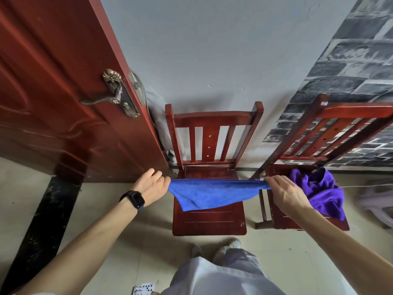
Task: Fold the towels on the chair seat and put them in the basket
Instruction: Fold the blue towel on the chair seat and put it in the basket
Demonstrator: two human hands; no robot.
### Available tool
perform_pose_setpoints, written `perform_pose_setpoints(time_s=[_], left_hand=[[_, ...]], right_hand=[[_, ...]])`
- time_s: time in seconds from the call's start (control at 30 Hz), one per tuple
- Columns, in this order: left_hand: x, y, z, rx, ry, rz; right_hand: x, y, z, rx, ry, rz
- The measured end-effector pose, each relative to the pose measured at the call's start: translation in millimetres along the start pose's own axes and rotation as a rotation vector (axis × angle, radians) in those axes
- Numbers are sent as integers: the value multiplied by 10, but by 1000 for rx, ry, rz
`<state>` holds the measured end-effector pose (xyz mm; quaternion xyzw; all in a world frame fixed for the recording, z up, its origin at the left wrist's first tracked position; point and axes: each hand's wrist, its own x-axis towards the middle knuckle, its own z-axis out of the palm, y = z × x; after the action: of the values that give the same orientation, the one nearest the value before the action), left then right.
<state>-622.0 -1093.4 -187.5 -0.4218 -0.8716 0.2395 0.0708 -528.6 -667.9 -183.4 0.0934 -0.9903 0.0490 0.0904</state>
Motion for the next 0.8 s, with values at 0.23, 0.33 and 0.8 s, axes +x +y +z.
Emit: perform_pose_setpoints(time_s=[0.23,0.33,0.8], left_hand=[[100,44,-56,-161,-220,-155],[221,-41,-71,-175,-219,-211],[764,-395,129,-156,-185,-336]], right_hand=[[24,-6,170,-68,-178,-19],[239,98,187,-143,-176,-47],[1072,398,265,-259,-215,-118]])
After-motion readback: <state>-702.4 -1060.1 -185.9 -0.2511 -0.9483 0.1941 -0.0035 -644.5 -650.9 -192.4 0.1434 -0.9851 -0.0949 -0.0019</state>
